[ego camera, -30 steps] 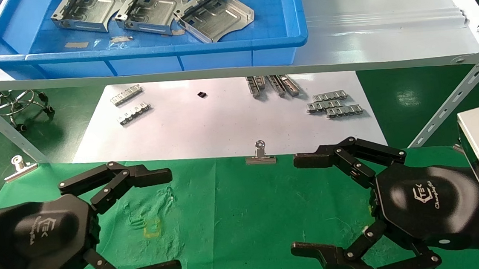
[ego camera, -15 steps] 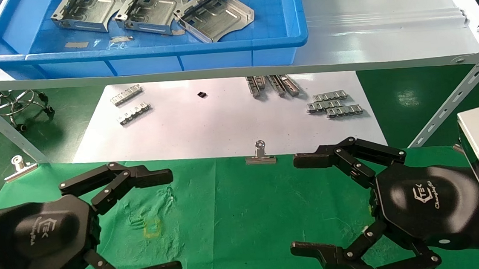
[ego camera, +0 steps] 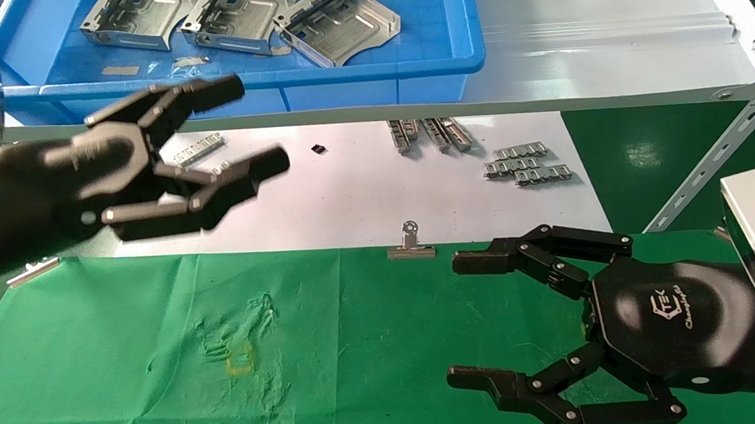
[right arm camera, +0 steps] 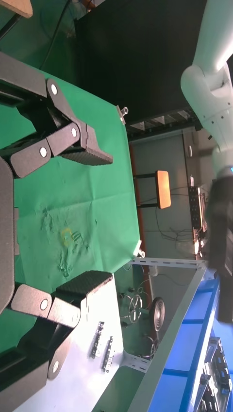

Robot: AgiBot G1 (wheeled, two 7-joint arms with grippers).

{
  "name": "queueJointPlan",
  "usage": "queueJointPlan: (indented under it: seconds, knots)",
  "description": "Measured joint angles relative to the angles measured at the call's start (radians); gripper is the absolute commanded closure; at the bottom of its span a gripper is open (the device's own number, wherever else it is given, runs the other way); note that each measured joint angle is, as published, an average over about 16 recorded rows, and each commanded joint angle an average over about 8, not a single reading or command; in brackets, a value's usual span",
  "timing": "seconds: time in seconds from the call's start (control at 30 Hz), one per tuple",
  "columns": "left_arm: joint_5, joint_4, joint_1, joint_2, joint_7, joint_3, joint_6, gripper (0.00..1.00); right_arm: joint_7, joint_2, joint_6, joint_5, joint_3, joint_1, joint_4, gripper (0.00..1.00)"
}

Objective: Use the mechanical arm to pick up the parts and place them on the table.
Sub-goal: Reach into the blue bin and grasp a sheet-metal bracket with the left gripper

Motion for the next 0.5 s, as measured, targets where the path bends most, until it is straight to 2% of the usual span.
queueJointPlan:
  seconds: [0.27,0.5]
  knots:
    - [0.13,0.121,-0.151,0.091,-0.065,0.057,-0.152,0.0,0.0,0.0,0.0,0.0,0.0,0.0,0.0,1.0]
    - [0.27,0.294,-0.292,0.178,-0.092,0.123,-0.262,0.0,0.0,0.0,0.0,0.0,0.0,0.0,0.0,1.0]
